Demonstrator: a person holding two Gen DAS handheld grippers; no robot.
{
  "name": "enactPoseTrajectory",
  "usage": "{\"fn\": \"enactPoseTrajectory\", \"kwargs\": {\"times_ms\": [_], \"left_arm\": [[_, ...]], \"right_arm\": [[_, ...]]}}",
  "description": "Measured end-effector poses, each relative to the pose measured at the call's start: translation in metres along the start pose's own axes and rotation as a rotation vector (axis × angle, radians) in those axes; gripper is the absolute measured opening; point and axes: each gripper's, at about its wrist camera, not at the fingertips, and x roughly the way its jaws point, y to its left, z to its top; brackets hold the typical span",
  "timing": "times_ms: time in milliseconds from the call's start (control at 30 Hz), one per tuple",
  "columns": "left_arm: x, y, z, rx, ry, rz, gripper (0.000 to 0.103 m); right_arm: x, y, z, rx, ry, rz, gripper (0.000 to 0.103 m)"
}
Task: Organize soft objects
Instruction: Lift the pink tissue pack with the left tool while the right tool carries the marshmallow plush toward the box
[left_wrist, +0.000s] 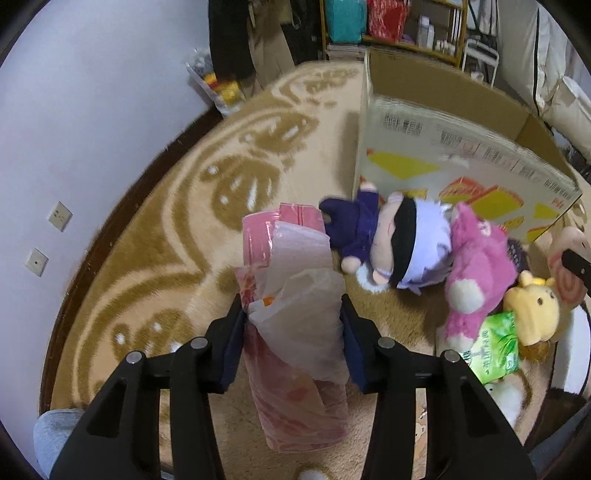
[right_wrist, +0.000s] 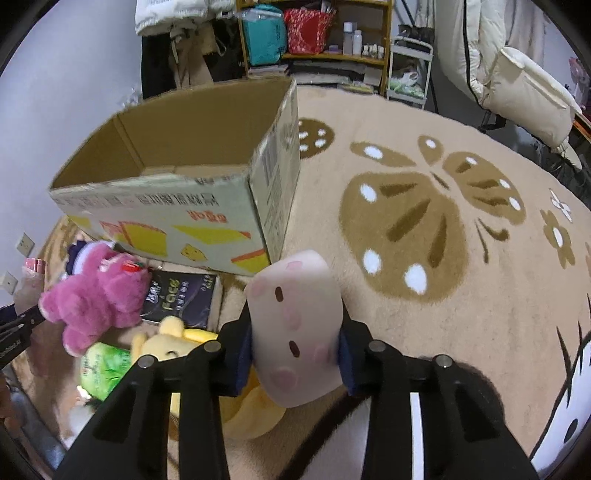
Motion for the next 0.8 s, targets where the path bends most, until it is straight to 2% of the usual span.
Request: {"fn": "enactPoseTrajectory", "kwargs": {"times_ms": [267, 433, 600, 700, 800], "left_arm": [[-0.045, 0.010, 0.002, -0.029, -0.188, 0.003, 0.046], [-0.072, 0.003, 0.005, 0.018, -0.308, 0.028, 0.046], [-0.088, -0.009, 0.005, 0.073, -0.376, 0.047, 0.046], [-0.094, -0.015, 0.008, 0.094, -0.429, 0.023, 0.046], [-0.097, -0.024, 0.012, 0.109, -0.474, 0.031, 0.046]], "right_arm": [[-0.042, 0.002, 0.003, 0.015, -0.113, 0.028, 0.039], [-0.071, 0.008, 0.015, 0.005, -0.223, 0.044, 0.039], [-0.097, 0.018, 0.025, -0.027, -0.327, 0.049, 0.039], [-0.104, 0.024, 0.029, -0.044, -0.359, 0.048, 0.039], [-0.108, 0.030, 0.034, -0.054, -0.383, 0.044, 0.039]]}}
